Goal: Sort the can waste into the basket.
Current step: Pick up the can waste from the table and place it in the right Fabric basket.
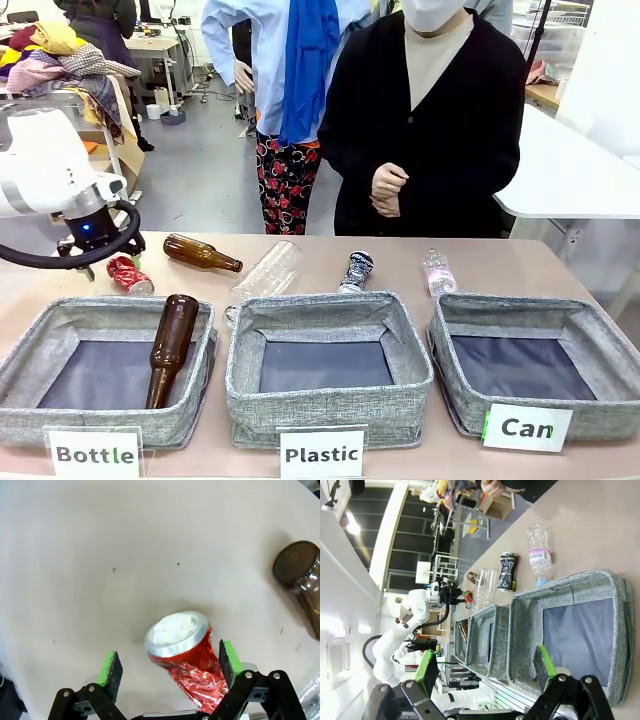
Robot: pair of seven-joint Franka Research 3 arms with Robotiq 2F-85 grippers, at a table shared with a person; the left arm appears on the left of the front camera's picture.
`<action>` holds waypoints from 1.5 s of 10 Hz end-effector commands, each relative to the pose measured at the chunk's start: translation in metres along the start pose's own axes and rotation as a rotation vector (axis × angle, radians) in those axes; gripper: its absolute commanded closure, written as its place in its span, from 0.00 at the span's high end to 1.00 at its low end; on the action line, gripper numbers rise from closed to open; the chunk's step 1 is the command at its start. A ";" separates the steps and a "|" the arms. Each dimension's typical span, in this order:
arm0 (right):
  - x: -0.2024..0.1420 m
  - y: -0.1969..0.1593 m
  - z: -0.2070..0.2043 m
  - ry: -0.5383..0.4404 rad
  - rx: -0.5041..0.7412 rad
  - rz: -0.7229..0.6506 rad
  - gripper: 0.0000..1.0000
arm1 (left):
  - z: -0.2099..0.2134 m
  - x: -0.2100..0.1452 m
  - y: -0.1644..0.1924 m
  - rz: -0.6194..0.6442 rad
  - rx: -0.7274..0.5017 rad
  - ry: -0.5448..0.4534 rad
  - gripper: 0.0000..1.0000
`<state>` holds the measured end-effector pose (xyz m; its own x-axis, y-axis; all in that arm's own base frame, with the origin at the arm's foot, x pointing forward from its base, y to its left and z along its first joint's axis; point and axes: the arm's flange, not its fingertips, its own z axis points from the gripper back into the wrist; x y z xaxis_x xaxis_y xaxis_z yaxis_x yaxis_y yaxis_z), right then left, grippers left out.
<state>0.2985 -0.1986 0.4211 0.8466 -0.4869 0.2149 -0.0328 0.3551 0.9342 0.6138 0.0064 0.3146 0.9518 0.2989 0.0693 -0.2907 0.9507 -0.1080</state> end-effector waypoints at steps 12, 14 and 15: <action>0.004 0.001 -0.001 -0.017 0.026 0.023 1.00 | -0.005 0.007 -0.011 -0.006 0.040 0.051 0.00; 0.004 0.001 -0.001 -0.017 0.026 0.023 1.00 | -0.003 0.006 -0.009 -0.008 0.034 0.050 0.00; 0.004 0.001 -0.001 -0.017 0.026 0.023 1.00 | 0.007 0.003 -0.004 -0.022 0.018 0.044 0.00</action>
<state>0.2985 -0.1986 0.4211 0.8466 -0.4870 0.2148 -0.0329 0.3551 0.9343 0.6195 -0.0012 0.3149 0.9603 0.2783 0.0211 -0.2755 0.9573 -0.0877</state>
